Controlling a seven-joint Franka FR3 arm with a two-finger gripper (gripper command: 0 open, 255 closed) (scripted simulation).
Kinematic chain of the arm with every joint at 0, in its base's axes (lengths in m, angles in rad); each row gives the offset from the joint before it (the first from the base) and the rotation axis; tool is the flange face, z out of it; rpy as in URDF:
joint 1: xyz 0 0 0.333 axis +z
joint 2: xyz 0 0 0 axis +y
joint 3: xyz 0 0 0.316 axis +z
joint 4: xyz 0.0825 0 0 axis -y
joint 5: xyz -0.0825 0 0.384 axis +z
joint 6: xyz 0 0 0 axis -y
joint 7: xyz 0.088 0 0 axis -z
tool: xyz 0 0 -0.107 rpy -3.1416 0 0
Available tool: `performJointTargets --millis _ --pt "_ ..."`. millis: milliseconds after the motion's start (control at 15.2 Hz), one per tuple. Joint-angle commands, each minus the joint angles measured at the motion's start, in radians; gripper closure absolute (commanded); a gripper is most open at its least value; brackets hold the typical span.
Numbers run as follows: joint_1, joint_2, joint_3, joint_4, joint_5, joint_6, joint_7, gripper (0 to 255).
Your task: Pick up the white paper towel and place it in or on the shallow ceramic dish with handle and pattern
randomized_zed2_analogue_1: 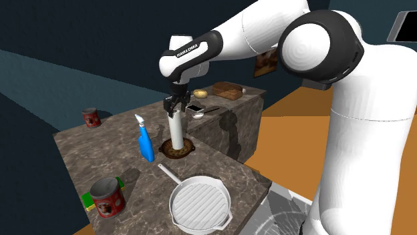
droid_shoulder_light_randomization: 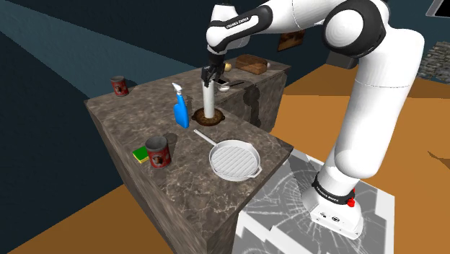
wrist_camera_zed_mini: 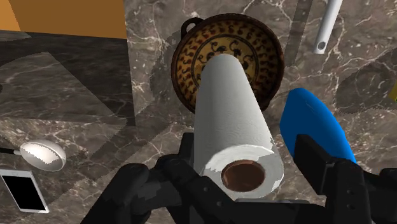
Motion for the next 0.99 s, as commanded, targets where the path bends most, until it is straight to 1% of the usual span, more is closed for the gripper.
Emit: performJointTargets --millis 0,264,528,924 --pt "0.000 0.000 0.000 0.000 0.000 0.000 0.000 0" --pt "0.000 0.000 0.000 0.000 0.000 0.000 0.000 0" --pt "0.001 -0.054 -0.002 0.054 -0.011 -0.108 0.007 0" --pt "0.001 -0.054 -0.002 0.054 -0.011 -0.108 0.007 0"
